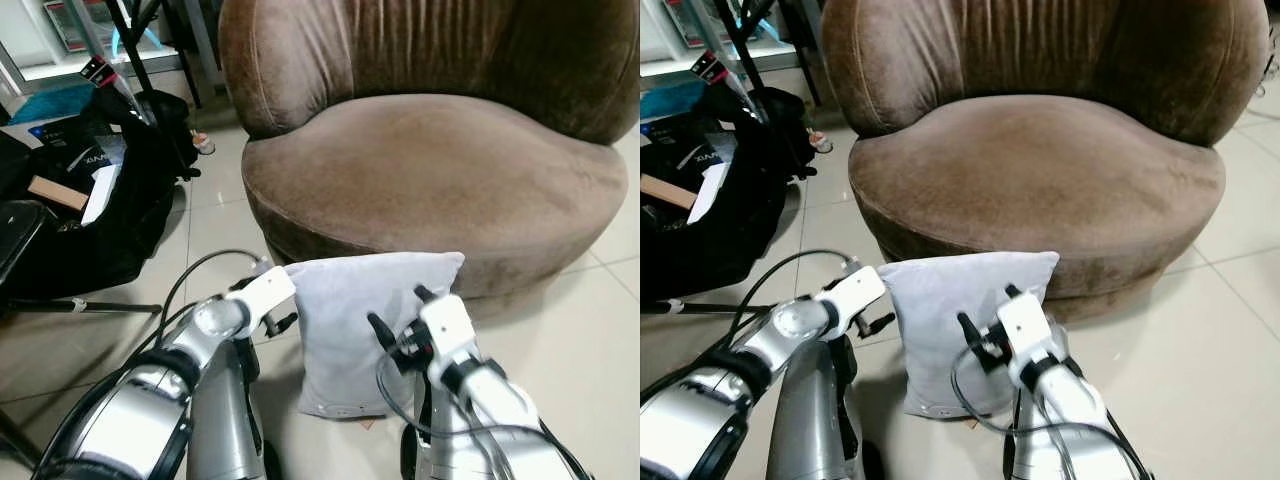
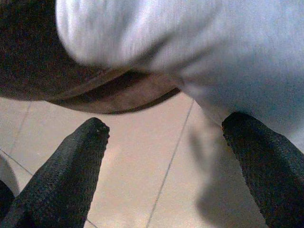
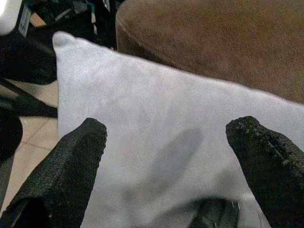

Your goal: Move the pillow to the sofa from floor

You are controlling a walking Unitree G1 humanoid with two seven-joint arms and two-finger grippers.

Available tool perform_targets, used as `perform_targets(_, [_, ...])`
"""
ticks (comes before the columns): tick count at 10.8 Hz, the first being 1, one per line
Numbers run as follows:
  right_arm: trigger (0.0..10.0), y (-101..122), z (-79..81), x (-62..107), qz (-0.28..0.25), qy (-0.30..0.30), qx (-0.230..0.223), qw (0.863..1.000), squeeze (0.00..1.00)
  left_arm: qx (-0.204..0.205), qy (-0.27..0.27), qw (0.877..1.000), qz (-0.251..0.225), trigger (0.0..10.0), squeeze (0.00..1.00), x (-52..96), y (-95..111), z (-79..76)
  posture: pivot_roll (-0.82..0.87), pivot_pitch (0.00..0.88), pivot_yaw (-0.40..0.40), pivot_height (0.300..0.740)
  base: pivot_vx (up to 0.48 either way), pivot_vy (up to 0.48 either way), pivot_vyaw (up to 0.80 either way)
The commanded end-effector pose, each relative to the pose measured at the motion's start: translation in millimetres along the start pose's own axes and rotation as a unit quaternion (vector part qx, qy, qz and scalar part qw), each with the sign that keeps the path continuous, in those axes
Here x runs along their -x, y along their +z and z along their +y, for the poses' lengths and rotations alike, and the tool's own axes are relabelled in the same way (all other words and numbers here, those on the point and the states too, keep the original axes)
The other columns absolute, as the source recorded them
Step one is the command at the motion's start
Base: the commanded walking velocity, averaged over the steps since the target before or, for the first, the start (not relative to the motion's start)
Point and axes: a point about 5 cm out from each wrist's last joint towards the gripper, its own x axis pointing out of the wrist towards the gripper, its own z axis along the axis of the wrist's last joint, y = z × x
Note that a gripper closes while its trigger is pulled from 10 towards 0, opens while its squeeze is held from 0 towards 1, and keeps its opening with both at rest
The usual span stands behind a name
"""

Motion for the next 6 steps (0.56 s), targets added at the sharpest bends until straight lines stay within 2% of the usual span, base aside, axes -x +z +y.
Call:
perform_targets(1, [10.0, 4, 0.7, 2.7, -0.005, -0.002, -0.001, 1.0, 0.0, -0.01, 0.008, 1.0, 0.01, 10.0, 0.0, 0.0, 2, 5.3, -0.33, 0.046, 0.194, 0.356, 0.0, 0.0, 0.0])
perform_targets(2, [10.0, 2, 1.3, 13.7, 0.003, -0.008, -0.003, 1.0, 0.0, -0.025, 0.007, 1.0, 0.006, 10.0, 0.0, -3.5, 12, 6.0, -0.34, 0.059, 0.2, 0.356, 0.0, 0.0, 0.0])
perform_targets(3, [10.0, 0, 0.9, 18.7, 0.007, -0.014, -0.005, 1.0, 0.0, -0.023, -0.003, 1.0, -0.013, 10.0, 0.0, -7.0, 23, 4.1, -0.36, 0.064, 0.206, 0.356, 0.0, 0.0, 0.0])
perform_targets(6, [10.0, 3, 1.4, 21.7, 0.007, -0.022, -0.008, 1.0, 0.0, -0.064, -0.042, 0.996, -0.042, 10.0, 0.0, -15.7, 43, -11.9, -0.37, 0.078, 0.214, 0.356, 0.0, 0.0, 0.0])
